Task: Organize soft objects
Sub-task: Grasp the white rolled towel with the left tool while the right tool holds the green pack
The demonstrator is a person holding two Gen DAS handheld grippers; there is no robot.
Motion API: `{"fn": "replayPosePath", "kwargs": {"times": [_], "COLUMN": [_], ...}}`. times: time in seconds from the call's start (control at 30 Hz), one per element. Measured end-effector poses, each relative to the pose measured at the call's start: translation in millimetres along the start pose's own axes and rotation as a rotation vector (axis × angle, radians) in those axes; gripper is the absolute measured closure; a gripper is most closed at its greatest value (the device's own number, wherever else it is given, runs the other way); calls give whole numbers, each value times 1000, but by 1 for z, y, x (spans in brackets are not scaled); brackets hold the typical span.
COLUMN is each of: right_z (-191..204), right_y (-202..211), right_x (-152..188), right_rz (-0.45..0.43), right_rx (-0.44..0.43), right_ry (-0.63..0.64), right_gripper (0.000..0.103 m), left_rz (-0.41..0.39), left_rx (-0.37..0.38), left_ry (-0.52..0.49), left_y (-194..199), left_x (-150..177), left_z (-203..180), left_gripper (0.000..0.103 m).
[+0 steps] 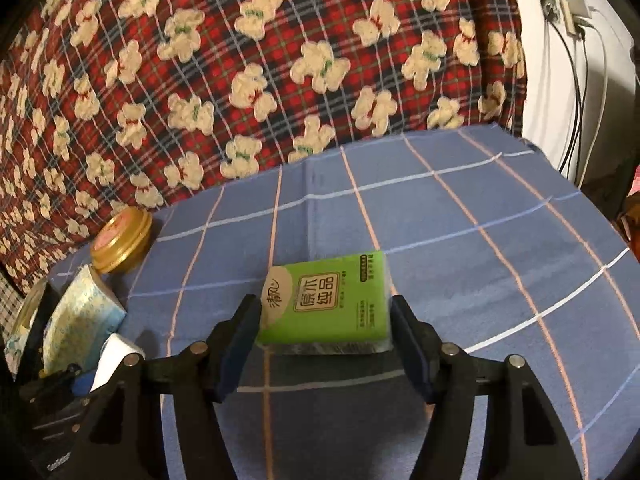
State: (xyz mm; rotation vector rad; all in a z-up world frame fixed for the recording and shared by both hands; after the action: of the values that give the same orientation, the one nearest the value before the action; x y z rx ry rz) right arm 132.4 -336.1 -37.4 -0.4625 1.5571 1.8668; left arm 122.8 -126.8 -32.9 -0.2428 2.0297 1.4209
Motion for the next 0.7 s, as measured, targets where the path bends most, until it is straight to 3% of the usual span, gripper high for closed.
{"fn": "replayPosePath", "kwargs": {"times": [0.13,0.33,0.57,0.7], "right_z": [5,31,63,74], "right_y": [16,36,44,52], "right_x": [-5,-1,15,31], "right_rz": [-94,-219,-257,-248], "right_rx": [-68,42,147,144], "right_ry": [-2,101,193,168], "right_gripper": [38,38,38,37], "left_rz": [-81,-154,-199,-221], "left_rx": [-33,-57,-77,-79], "left_ry": [-34,-55,-54,-50], "left_y": [22,49,78,91], "left_x": [0,4,15,23], "left_z": [-2,8,30,40], "left_gripper": [75,75,75,75]}}
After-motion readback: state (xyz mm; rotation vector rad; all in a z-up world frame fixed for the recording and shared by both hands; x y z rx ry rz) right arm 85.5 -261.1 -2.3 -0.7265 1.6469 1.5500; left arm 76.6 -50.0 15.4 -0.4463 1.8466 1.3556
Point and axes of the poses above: each gripper's, at about its wrist camera, not at the fingertips, and y roughly against the way its jaws point, z to its left, x to its underside, the point moved 3 cm from there along -y, roughly the way its jaws point, and after that the axes turned 7 degrees about z, right-handed, at the moved point
